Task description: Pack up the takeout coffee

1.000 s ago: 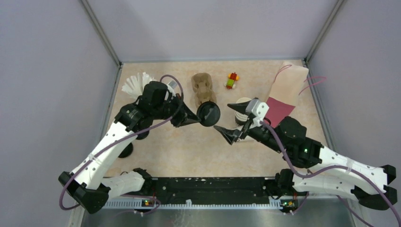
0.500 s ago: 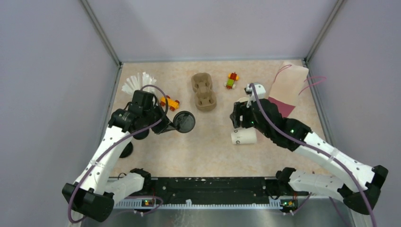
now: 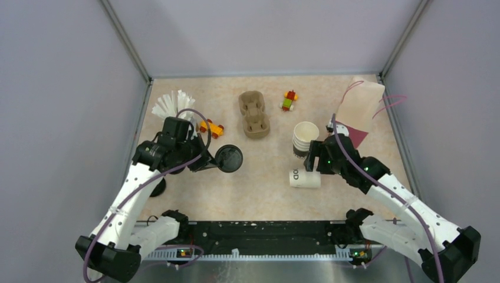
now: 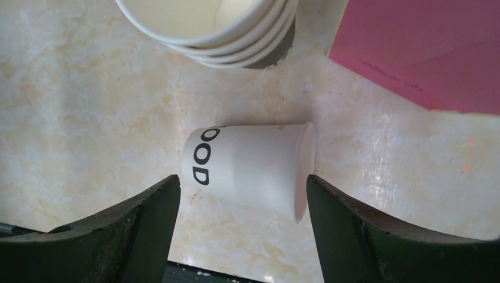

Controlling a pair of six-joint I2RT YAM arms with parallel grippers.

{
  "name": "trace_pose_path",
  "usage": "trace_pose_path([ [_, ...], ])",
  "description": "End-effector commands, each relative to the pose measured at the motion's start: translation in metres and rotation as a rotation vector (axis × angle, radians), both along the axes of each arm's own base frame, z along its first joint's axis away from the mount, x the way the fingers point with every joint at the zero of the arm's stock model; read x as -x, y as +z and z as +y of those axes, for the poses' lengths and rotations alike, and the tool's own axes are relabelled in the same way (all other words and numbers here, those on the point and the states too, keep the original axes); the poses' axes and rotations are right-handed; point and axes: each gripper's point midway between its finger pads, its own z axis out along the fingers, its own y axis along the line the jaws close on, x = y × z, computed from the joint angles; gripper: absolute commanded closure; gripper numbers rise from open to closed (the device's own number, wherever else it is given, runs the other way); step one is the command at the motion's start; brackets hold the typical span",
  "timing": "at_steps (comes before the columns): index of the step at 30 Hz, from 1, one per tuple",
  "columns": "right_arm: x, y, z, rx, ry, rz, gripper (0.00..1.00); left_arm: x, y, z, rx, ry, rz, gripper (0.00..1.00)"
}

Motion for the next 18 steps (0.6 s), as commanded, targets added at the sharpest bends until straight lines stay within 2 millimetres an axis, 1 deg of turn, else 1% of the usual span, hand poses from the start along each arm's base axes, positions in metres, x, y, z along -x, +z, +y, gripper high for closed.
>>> trace_pose_path([
  [1,0.013,-0.008,0.002,-0.124,-0.075,0.027,0.22,0.005,-0.002,-0.001,0.003,-0.051,-0.013,1.0],
  [5,0.026,-0.022,0.004,-0.187,-0.097,0.07,0.22,0.005,-0.002,-0.002,0.001,-0.071,-0.017,1.0],
  [7,0.03,-0.028,0.002,-0.201,-0.121,0.088,0.22,0.004,-0.002,-0.003,-0.003,-0.08,-0.017,1.0],
  [9,0.033,-0.033,0.005,-0.23,-0.123,0.101,0.23,0.002,-0.002,-0.003,-0.005,-0.088,-0.017,1.0],
  [11,0.037,-0.04,0.012,-0.277,-0.116,0.124,0.25,0.0,-0.003,-0.004,-0.008,-0.093,-0.016,1.0],
  [13,0.042,-0.048,0.013,-0.304,-0.13,0.151,0.28,-0.001,-0.002,-0.005,-0.007,-0.102,-0.016,1.0],
  [18,0.048,-0.052,0.01,-0.341,-0.154,0.145,0.32,-0.005,-0.003,-0.007,-0.014,-0.117,-0.007,1.0],
])
